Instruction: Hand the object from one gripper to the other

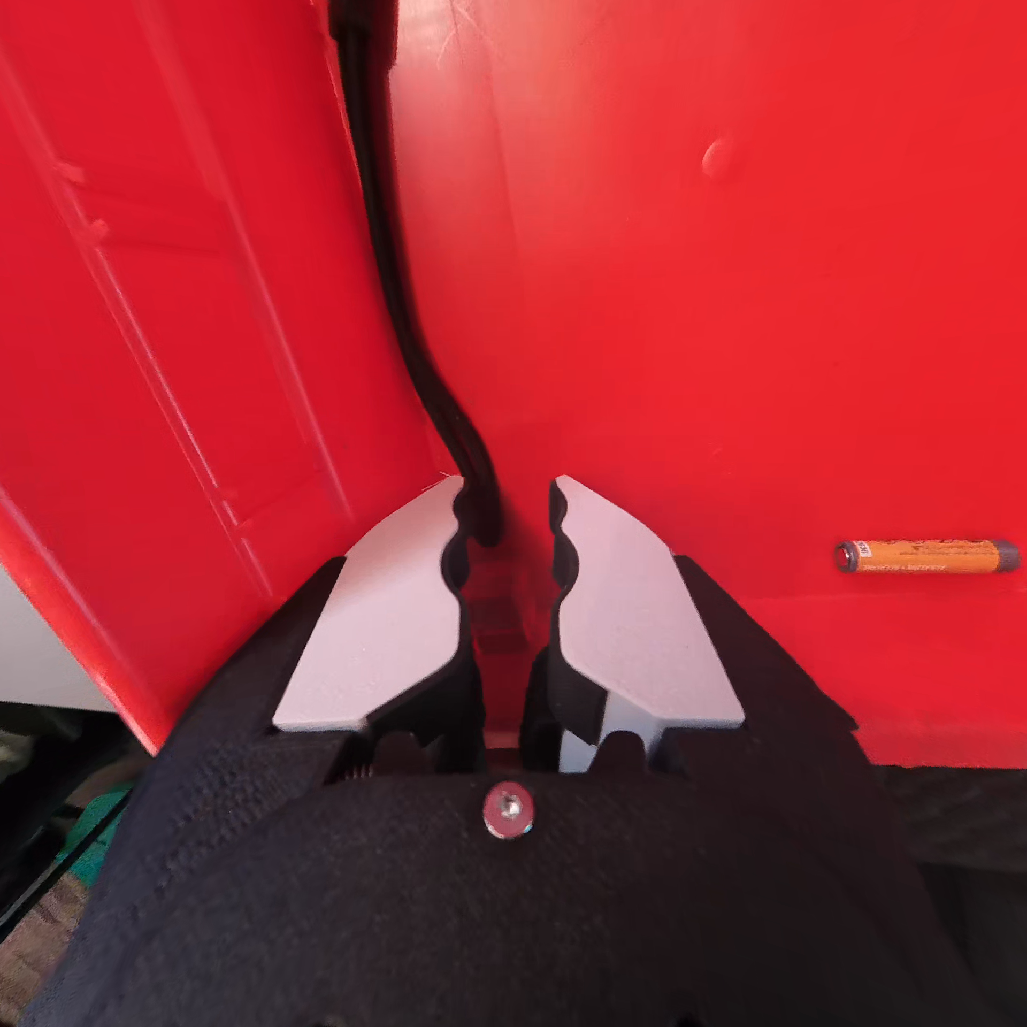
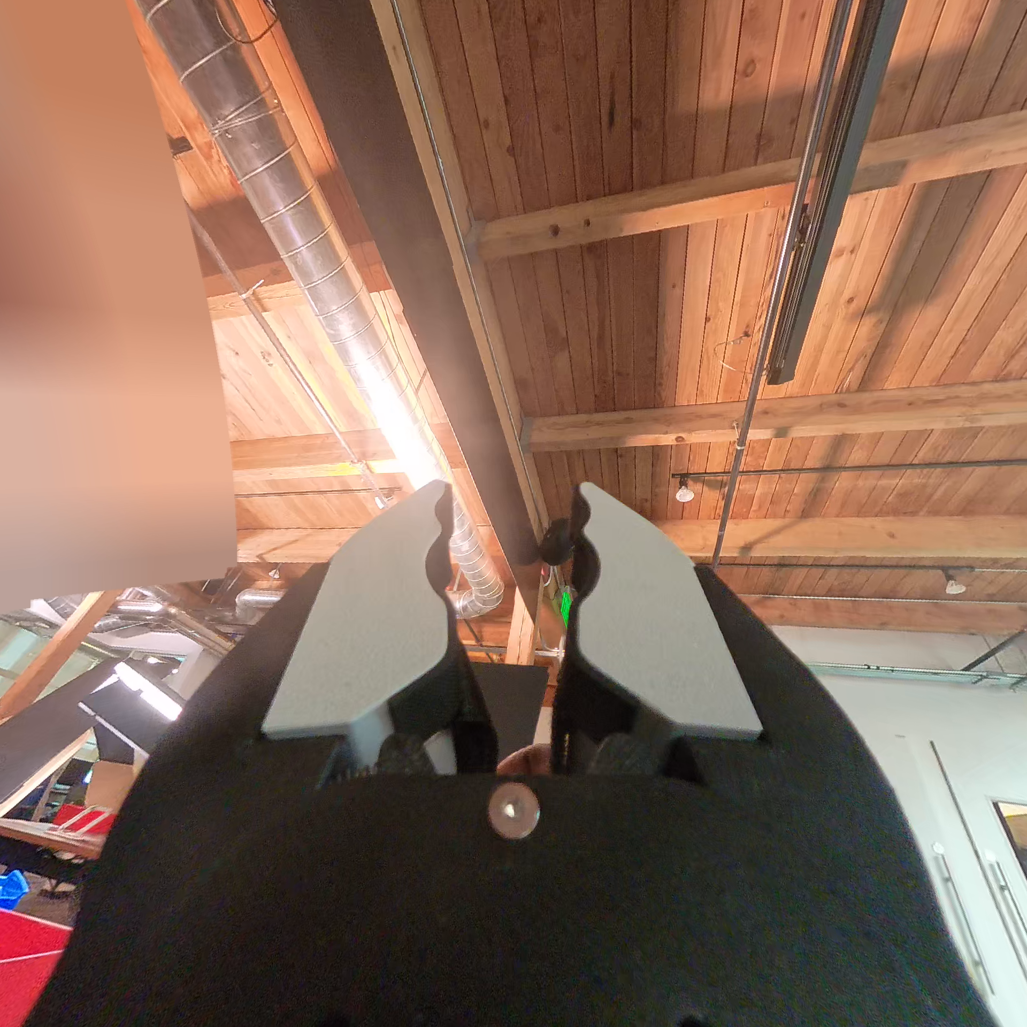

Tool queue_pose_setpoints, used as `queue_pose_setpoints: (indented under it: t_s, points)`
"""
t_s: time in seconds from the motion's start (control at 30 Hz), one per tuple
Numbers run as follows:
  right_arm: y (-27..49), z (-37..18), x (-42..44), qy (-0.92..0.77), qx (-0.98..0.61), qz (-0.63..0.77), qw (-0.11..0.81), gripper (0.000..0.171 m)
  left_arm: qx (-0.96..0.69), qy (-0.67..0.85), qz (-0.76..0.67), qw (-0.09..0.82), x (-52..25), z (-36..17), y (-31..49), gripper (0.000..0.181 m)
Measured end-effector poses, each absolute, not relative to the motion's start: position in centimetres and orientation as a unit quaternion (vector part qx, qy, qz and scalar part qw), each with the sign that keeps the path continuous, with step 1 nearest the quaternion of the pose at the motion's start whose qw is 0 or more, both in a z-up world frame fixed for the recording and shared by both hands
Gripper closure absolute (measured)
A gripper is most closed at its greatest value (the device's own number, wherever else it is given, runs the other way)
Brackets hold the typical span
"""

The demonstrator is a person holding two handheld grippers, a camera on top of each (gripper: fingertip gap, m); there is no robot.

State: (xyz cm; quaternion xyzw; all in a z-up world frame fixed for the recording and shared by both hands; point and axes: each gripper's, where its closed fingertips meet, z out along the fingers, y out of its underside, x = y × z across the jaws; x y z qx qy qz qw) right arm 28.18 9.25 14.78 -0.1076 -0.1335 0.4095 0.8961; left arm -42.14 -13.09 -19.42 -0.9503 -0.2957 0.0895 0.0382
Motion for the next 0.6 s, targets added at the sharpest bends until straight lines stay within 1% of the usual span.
queue_pose_setpoints:
  t_s: [0.13, 0.2, 0.3, 0.33, 0.47, 0.6]
  points:
    - [8.7, 14.9, 28.5, -0.131, -0.096, 0.406, 0.899, 0.133, -0.952, -0.292, 0.075, 0.055, -41.8, -19.5, -12.7, 0.158]
    - [8.7, 14.8, 28.5, -0.131, -0.095, 0.409, 0.898, 0.133, -0.955, -0.282, 0.058, 0.066, -41.3, -19.5, -12.3, 0.15]
    - [8.8, 14.7, 28.4, -0.132, -0.097, 0.411, 0.897, 0.133, -0.963, -0.251, 0.014, 0.101, -39.7, -19.1, -11.0, 0.152]
    - [8.8, 14.8, 28.4, -0.132, -0.096, 0.41, 0.897, 0.133, -0.963, -0.245, 0.02, 0.112, -39.6, -18.8, -10.7, 0.152]
    - [8.6, 14.7, 28.5, -0.131, -0.094, 0.411, 0.897, 0.134, -0.958, -0.255, 0.067, 0.112, -40.4, -17.8, -11.2, 0.151]
    - [8.4, 14.6, 28.3, -0.134, -0.093, 0.41, 0.897, 0.134, -0.959, -0.264, 0.062, 0.078, -40.4, -19.0, -12.1, 0.15]
